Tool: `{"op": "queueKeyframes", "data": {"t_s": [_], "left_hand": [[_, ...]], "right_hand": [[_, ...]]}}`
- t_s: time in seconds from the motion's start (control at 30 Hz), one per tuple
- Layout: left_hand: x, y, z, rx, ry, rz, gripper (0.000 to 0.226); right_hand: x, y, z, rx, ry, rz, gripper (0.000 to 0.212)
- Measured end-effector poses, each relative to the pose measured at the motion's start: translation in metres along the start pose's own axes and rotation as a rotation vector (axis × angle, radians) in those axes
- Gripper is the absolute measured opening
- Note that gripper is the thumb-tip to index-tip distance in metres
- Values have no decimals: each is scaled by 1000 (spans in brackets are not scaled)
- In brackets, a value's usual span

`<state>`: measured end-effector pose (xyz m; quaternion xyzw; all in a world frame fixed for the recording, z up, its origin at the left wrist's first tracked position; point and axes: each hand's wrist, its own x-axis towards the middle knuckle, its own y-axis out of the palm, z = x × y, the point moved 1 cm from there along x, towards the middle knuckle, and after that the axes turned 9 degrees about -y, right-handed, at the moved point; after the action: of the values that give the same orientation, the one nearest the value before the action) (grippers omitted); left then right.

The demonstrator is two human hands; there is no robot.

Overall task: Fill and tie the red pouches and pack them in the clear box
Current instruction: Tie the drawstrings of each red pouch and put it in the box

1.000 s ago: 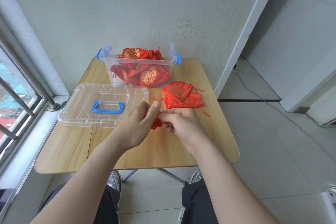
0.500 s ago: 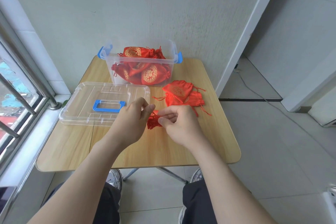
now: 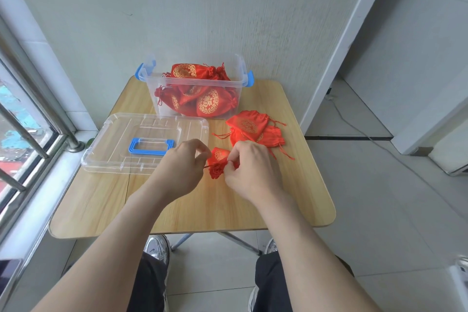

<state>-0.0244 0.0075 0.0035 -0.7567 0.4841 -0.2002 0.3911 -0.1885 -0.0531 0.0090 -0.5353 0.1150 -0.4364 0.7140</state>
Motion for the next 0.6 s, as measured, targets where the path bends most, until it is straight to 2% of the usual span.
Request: {"op": "queueKeyframes", "data": {"t_s": [0.1,0.17,0.3,0.4,0.47,0.53,0.6], "left_hand": [[0,-6,4,-26,-42,-70,30],[1,-11,6,-143,-54,-69,31],[4,-12,3,-278,17,134,29],[14,-9,1,-340,16,94,13],[22,-13,1,-461,30,46,4],[30,-18,-1,-623,35,38,8],[37,-23,-2,-729,13,36,16]], "right_hand": [[3,4,-3,195,-17,-4,4],[6,5,-4,368,35,-55,4],[10,8,2,577,94,-185,3],[15,3,8,756,159,-249,2],[17,1,12,870,160,-249,16],[21,6,15,820,90,-277,38],[26,13,15,681,0,-330,42]]}}
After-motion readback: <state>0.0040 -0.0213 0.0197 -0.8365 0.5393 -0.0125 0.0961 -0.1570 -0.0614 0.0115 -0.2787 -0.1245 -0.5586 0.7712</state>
